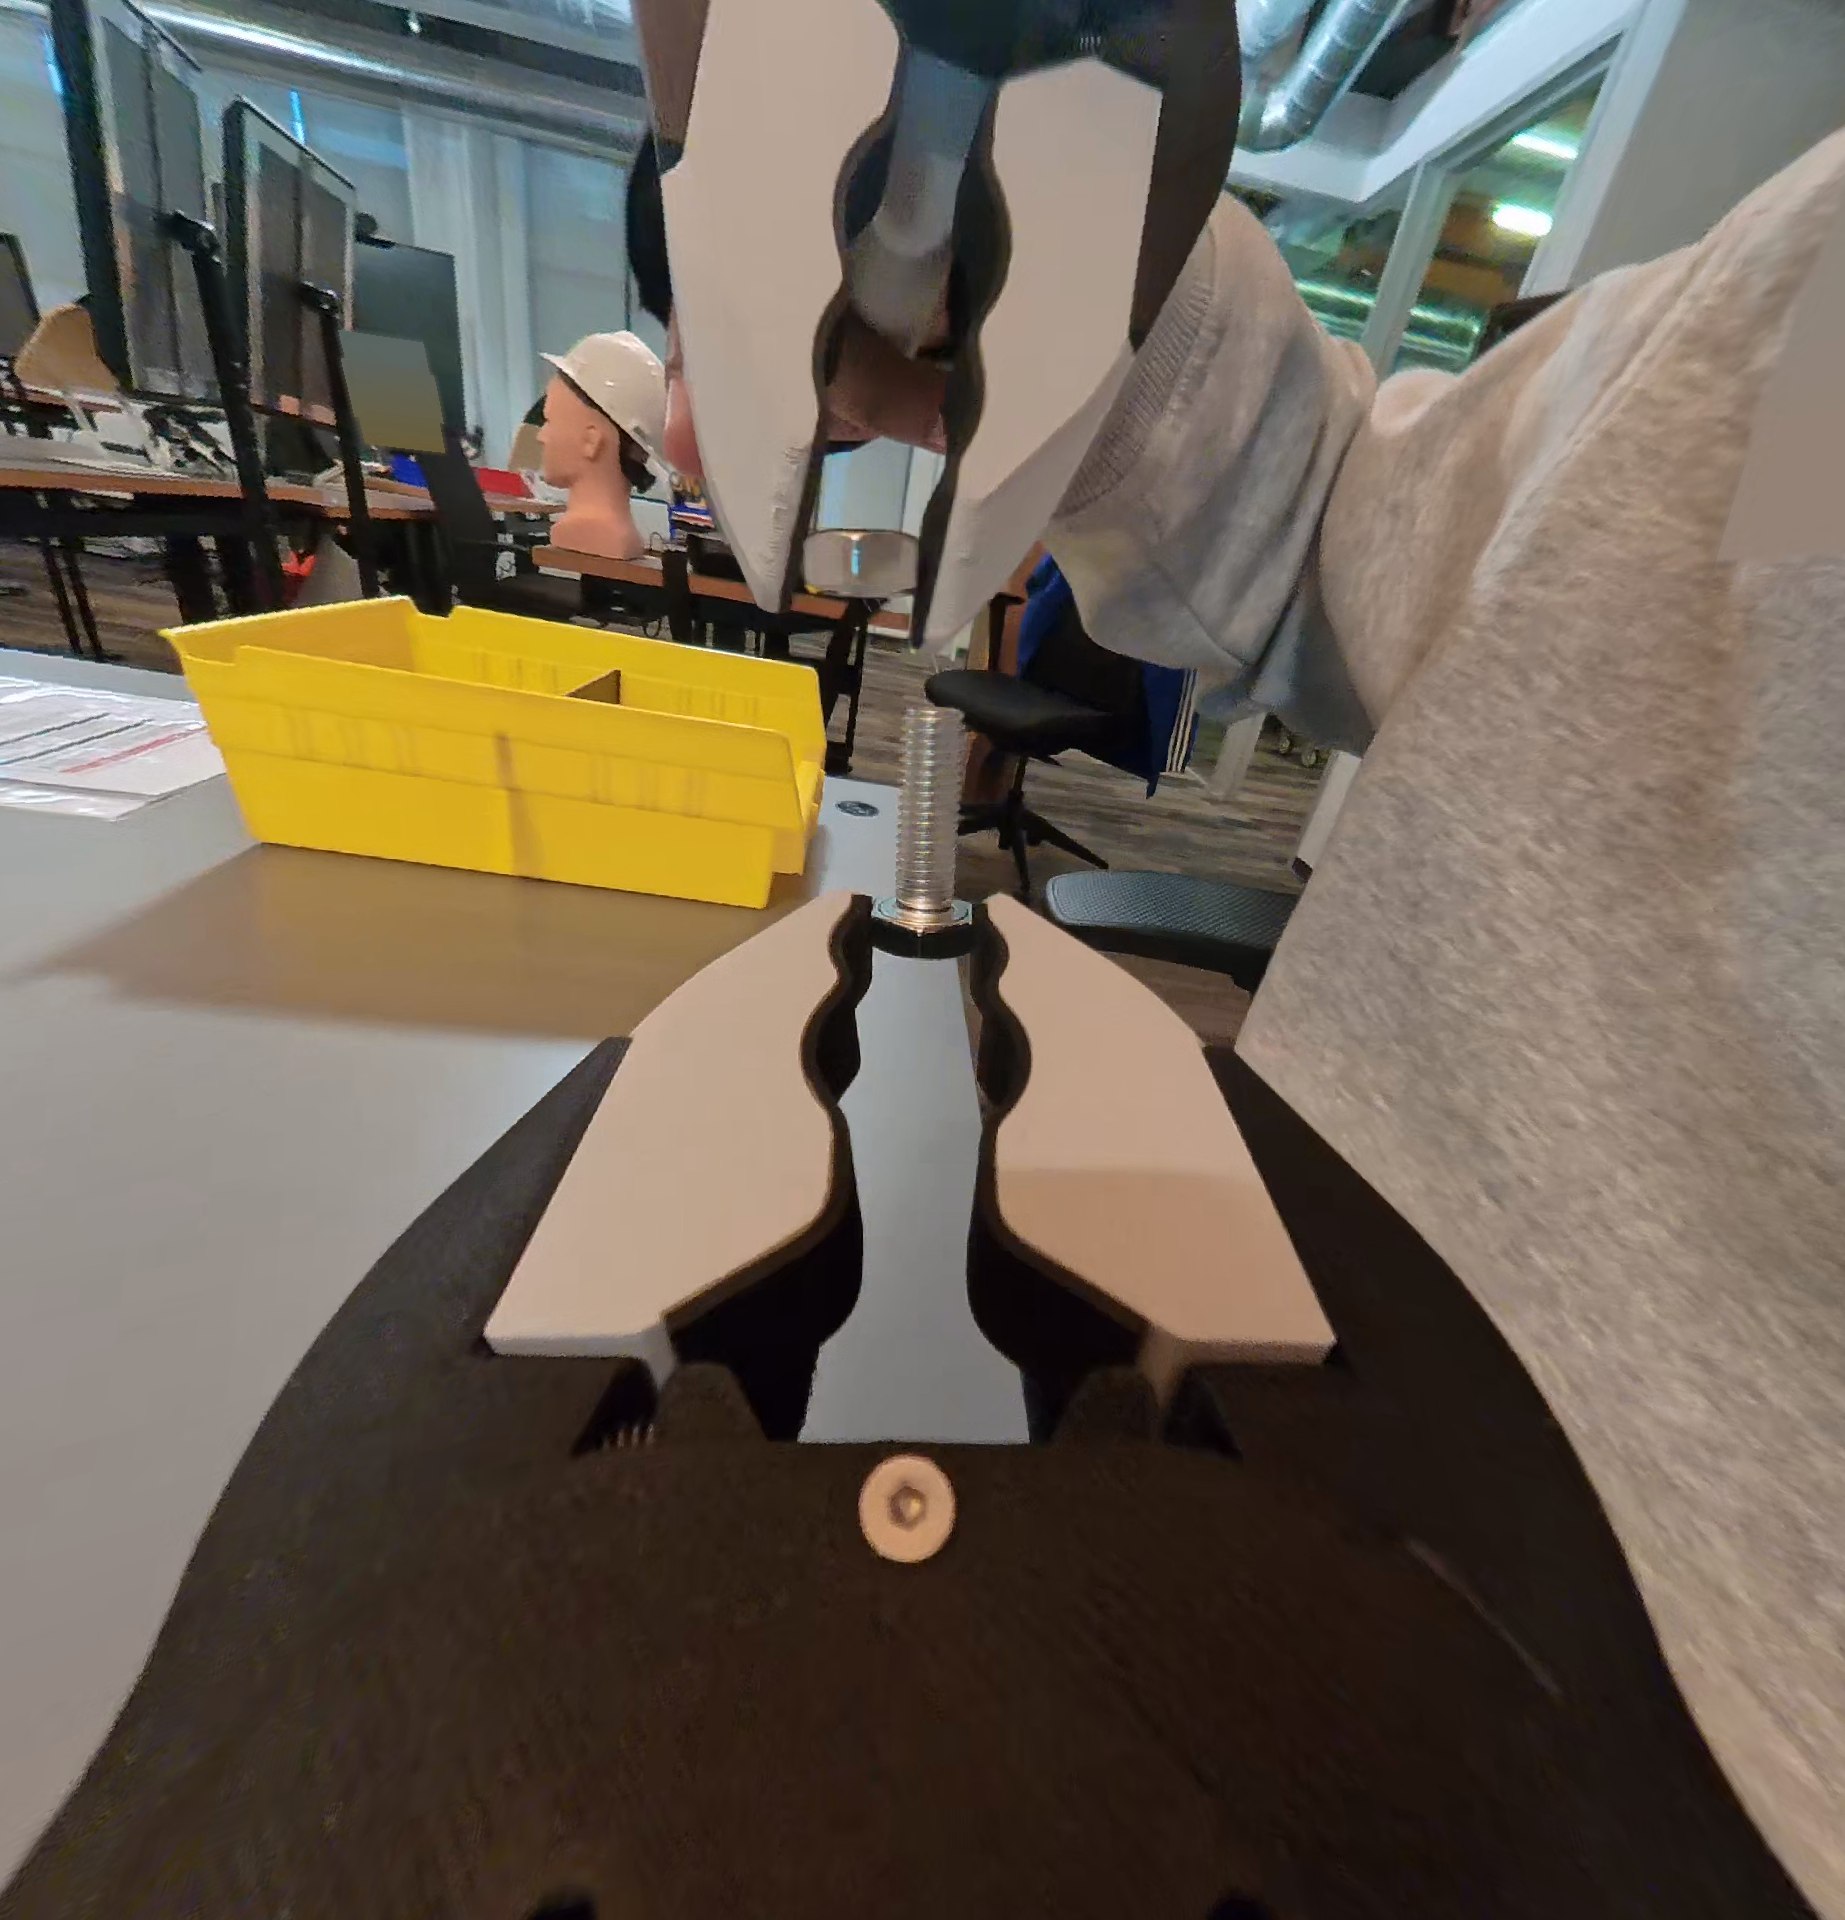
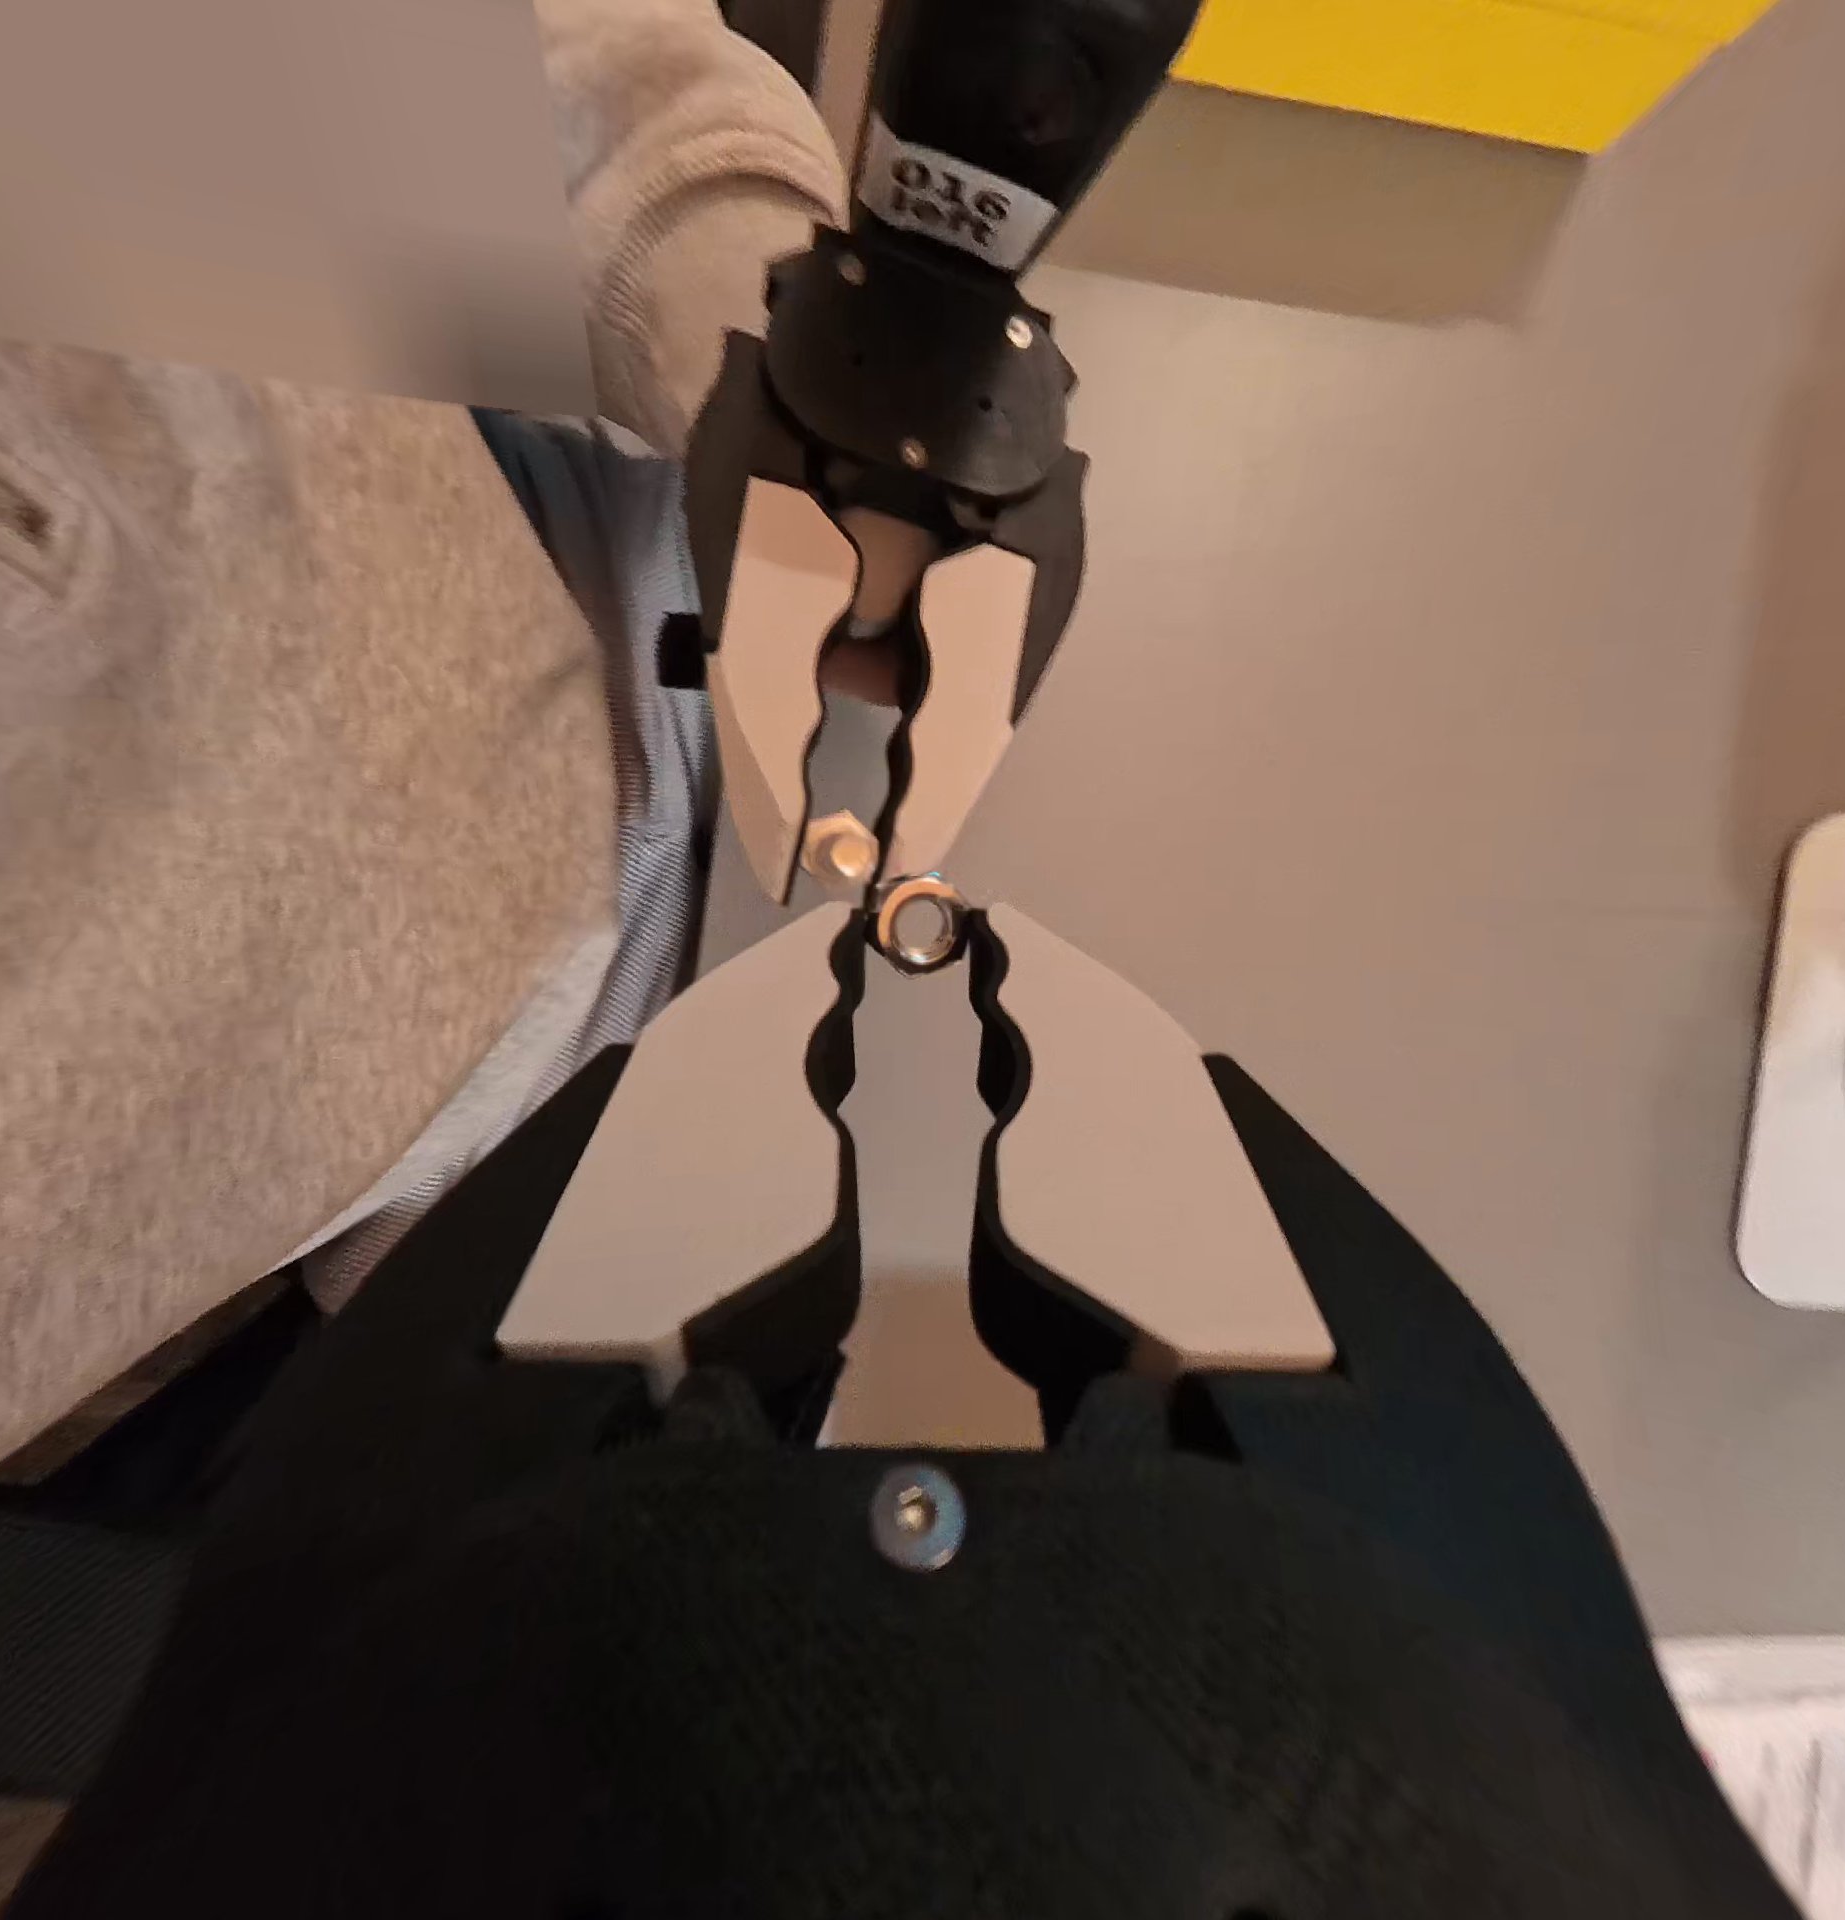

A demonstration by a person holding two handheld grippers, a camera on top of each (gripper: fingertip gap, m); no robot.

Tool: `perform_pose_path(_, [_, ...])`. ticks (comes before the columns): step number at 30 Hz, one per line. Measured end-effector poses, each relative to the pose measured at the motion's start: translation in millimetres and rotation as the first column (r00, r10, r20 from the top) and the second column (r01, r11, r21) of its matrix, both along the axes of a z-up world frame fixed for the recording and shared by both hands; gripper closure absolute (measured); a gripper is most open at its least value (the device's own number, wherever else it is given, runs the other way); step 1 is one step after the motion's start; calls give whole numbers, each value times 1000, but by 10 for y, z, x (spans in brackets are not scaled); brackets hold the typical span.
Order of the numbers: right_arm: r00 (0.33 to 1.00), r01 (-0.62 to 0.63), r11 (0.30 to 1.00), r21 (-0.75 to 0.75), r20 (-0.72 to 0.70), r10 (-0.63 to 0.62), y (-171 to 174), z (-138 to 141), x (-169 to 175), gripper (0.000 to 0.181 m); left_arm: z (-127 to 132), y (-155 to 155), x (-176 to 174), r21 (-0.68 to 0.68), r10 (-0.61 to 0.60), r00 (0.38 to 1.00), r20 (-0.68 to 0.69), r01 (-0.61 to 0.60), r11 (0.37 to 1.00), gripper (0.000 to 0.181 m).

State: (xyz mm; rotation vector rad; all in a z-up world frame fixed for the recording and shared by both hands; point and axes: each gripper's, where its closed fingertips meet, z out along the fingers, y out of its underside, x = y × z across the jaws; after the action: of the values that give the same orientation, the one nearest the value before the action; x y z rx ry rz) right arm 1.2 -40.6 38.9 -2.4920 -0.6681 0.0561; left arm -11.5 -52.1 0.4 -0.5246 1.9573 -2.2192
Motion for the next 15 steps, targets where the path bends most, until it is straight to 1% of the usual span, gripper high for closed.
perform_pose_path(2, [998, 55, 998, 28, 39, -56, -35, 30, 123, 162, 25, 26, 21, -13, 15, 1000, -1, -15, 1000, 162])
perform_pose_path(5, [979, 184, 978, 98, 65, -191, -166, 167, 386, 162, 47, 45, 29, -12, 28, 1000, 11, -28, 1000, 162])
perform_pose_path(8, [929, 336, 917, 216, 83, -361, -409, 403, 717, 162, 30, 53, 52, -7, 44, 999, 9, -43, 999, 162])
perform_pose_path(10, [867, 443, 841, 311, 89, -490, -638, 571, 950, 162, 6, 57, 76, -4, 55, 998, 3, -55, 998, 162])
perform_pose_path(12, [787, 534, 742, 406, 82, -612, -913, 705, 1161, 162, -23, 55, 104, 2, 69, 998, -7, -69, 998, 162])
perform_pose_path(15, [671, 627, 586, 513, 26, -741, -1343, 785, 1383, 162, -68, 46, 142, 10, 91, 996, -24, -91, 996, 162])
